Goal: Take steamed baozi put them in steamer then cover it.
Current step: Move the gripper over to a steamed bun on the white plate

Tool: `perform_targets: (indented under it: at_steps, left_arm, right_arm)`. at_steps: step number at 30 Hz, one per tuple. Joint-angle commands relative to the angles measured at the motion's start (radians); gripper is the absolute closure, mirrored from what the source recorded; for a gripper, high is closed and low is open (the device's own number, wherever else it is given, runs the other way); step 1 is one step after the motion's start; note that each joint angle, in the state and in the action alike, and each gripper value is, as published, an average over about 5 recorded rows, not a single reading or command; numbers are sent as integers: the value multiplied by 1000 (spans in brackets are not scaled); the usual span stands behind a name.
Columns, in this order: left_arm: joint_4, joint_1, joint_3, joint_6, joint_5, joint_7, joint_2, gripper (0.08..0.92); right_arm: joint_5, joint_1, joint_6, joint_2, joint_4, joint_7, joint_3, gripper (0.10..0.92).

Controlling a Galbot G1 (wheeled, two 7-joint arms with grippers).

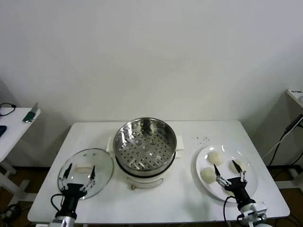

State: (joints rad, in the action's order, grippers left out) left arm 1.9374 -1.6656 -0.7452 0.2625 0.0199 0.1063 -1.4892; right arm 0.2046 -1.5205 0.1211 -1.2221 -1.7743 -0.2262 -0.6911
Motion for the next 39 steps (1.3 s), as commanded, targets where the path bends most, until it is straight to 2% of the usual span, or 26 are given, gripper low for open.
perform_targets:
  at_steps: [1, 4, 9, 14, 19, 26, 30, 34, 39]
  left_arm:
    - [3, -2, 0, 6, -19, -5, 1, 177]
    - [4, 0, 4, 5, -16, -5, 4, 177]
    - [10, 10, 11, 9, -34, 0, 7, 177]
    - [8, 14, 24, 15, -34, 6, 16, 177]
    - [-6, 23, 34, 16, -24, 5, 20, 177]
    - [-11, 28, 35, 8, -17, 4, 29, 177]
    - [-15, 28, 35, 0, -7, 3, 29, 177]
    - [-20, 29, 41, -2, 0, 3, 25, 177]
    - [-29, 34, 41, -4, 1, 2, 25, 177]
  right_arm:
    - [-12, 19, -16, 7, 0, -24, -8, 203]
    - [-88, 74, -105, 110, 13, -111, -10, 203]
    - [-143, 202, -261, 399, 86, -340, 42, 203]
    - [-251, 390, -288, 605, 204, -593, 143, 203]
    - [-356, 688, -289, 710, 307, -782, 386, 203]
    - [-390, 1205, -289, 728, 451, -907, 921, 203]
    - [-332, 1442, -301, 694, 519, -953, 1239, 203]
    - [-293, 1585, -300, 645, 590, -966, 1464, 203]
    - [-280, 1649, -298, 562, 691, -967, 1580, 203]
